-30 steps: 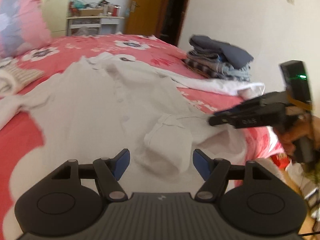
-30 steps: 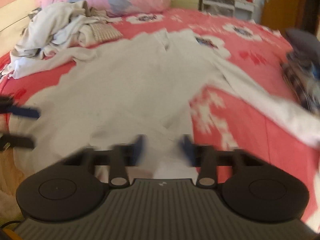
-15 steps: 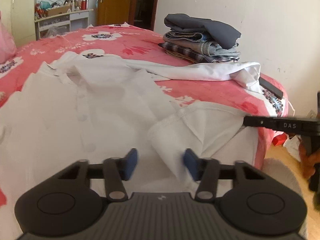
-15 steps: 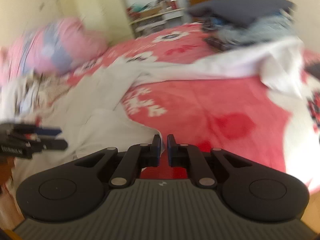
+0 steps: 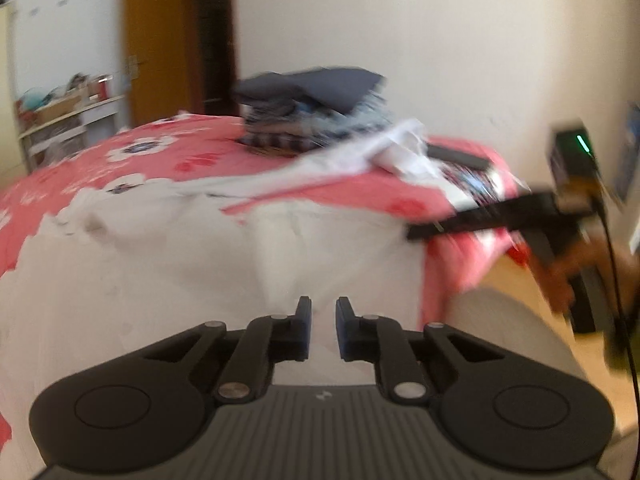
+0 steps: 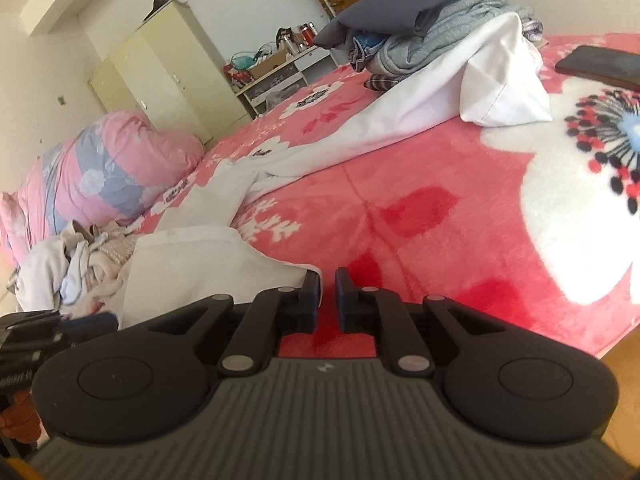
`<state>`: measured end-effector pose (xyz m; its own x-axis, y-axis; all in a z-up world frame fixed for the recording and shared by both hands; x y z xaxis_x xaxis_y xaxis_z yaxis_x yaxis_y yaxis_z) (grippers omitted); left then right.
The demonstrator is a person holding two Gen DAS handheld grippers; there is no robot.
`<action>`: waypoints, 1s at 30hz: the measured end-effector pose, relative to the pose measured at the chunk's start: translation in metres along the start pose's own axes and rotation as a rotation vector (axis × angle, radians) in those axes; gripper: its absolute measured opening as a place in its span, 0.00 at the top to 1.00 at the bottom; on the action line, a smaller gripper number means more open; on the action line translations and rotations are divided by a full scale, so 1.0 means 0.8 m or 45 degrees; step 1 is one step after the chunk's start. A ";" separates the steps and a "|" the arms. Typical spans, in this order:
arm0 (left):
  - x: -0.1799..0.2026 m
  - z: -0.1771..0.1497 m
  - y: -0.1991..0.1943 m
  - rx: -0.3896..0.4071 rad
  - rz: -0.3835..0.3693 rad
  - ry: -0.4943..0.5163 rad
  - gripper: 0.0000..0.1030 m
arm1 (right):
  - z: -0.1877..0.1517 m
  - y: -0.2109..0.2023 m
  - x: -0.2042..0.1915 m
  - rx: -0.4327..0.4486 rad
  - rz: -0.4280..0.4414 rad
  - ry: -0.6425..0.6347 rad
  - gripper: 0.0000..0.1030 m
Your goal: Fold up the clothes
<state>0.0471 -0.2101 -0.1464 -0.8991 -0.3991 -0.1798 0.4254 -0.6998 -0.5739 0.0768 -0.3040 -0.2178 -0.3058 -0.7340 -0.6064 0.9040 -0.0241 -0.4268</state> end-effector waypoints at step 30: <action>-0.074 -0.037 -0.009 -0.049 0.073 -0.275 0.46 | -0.014 0.073 -0.128 -0.487 0.285 -0.136 0.47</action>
<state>0.0945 -0.1635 -0.1555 -0.8289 -0.5580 -0.0396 0.4668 -0.6508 -0.5988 0.1577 -0.2221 -0.1882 -0.0647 -0.7590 -0.6478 0.7627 0.3810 -0.5226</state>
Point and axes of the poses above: each gripper's, at about its wrist camera, not at the fingertips, and y roughly the way its jaws point, x to its right, z to its top, the point moved 10 cm from there along y, roughly the way its jaws point, and after that the axes turned 8 degrees about y, right-handed, at the moved point
